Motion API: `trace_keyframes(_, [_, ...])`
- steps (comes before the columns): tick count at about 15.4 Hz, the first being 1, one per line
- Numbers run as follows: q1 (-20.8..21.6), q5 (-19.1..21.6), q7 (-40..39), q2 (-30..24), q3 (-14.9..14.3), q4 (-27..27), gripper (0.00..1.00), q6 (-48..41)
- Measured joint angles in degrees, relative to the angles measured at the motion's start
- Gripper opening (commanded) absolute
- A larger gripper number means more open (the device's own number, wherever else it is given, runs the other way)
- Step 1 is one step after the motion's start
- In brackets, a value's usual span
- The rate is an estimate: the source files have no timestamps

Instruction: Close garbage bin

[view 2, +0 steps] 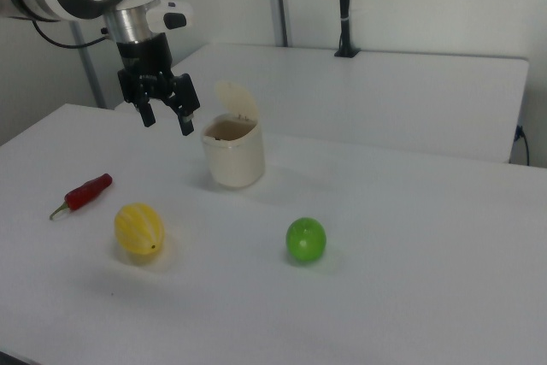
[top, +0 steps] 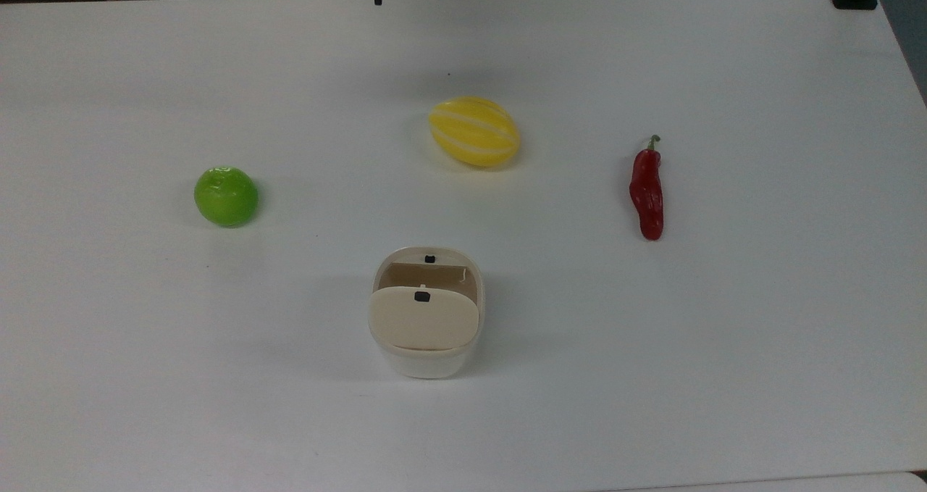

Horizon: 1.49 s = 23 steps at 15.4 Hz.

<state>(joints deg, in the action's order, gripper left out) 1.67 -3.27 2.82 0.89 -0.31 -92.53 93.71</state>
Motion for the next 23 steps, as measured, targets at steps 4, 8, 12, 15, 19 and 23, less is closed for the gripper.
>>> trace_keyframes(4, [0.0, 0.0, 0.0, 0.0, 0.0, 0.0, 1.00, 0.0])
trace_keyframes(8, [-0.1, 0.0, 0.0, 0.2, 0.0, 0.0, 1.00, 0.0])
trace_keyframes(12, [-0.1, 0.0, 0.0, 0.3, 0.0, 0.0, 1.00, 0.0])
trace_keyframes(15, [-0.1, 0.0, 0.0, 0.3, 0.0, 0.0, 0.93, 0.0])
trace_keyframes(19, [-0.1, 0.0, -0.3, 0.3, 0.0, 0.0, 0.10, 0.0])
trace_keyframes(23, [-0.1, 0.0, -1.6, 0.3, 0.0, 0.0, 0.00, 0.0])
